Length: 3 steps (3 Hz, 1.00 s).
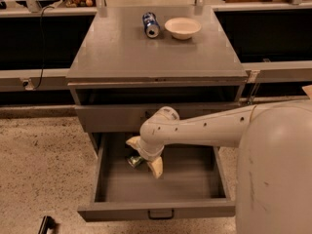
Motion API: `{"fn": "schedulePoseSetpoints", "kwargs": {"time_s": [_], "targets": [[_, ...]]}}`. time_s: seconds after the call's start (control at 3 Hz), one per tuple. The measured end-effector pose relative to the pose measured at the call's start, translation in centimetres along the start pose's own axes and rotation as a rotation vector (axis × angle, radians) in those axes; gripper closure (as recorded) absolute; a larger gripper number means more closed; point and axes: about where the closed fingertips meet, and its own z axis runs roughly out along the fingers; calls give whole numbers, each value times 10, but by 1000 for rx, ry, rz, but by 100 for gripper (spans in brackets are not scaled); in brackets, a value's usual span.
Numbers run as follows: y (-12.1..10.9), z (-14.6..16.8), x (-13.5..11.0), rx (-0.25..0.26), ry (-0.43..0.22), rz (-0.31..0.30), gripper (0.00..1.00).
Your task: Pick green can from middle drawer and place on counter
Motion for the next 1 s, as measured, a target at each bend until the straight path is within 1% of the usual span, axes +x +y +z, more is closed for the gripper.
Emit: {"fn": "schedulePoseSetpoints", "kwargs": {"time_s": [0.33,0.67,1.0], "targets": [[-8,35,2,-13,9,-31,0],[-15,65,11,-20,14,-24,0],[-16,86,20,-20,50,-8,0]]}}
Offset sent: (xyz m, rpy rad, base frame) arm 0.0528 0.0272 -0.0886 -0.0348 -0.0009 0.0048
